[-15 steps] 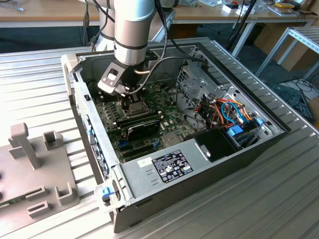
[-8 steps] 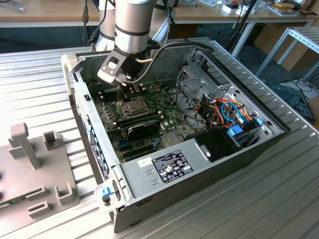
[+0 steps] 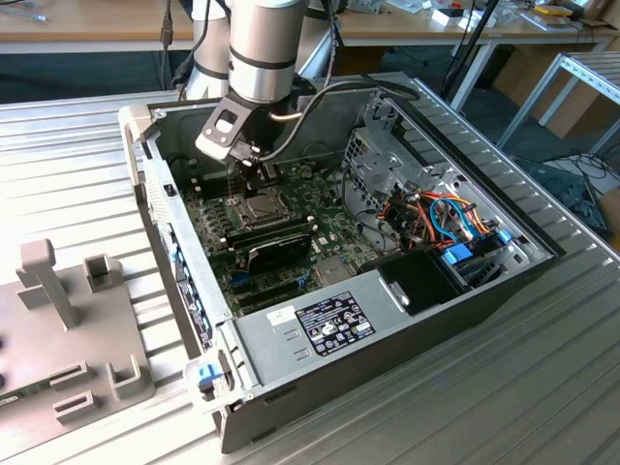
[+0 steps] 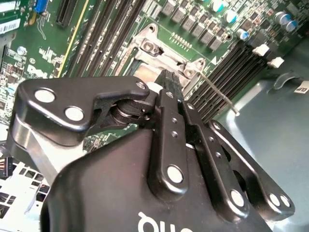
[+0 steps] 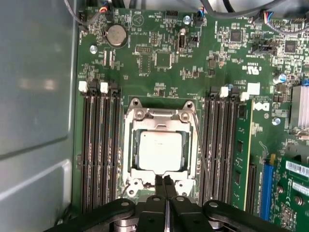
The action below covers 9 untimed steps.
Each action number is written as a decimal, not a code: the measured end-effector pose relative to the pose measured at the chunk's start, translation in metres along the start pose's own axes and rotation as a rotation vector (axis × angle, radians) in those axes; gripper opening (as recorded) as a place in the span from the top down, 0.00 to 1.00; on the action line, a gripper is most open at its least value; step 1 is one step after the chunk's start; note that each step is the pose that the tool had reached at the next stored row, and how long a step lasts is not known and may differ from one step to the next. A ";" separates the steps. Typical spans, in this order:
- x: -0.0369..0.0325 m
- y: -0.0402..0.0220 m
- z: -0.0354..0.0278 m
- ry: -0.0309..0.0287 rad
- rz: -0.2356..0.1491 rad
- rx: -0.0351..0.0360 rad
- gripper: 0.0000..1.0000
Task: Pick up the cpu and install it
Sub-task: 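Close the cpu cover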
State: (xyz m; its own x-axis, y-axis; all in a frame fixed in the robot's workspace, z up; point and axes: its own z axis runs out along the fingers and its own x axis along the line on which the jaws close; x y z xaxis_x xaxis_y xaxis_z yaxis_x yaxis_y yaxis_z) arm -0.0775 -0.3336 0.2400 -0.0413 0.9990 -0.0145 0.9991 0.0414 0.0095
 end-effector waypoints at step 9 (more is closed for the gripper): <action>-0.0009 0.0207 0.0002 0.0000 0.000 0.0000 0.89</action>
State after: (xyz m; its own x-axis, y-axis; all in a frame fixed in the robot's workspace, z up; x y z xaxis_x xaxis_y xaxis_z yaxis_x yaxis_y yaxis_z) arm -0.0568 -0.3336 0.2400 -0.0413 0.9990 -0.0145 0.9991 0.0414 0.0095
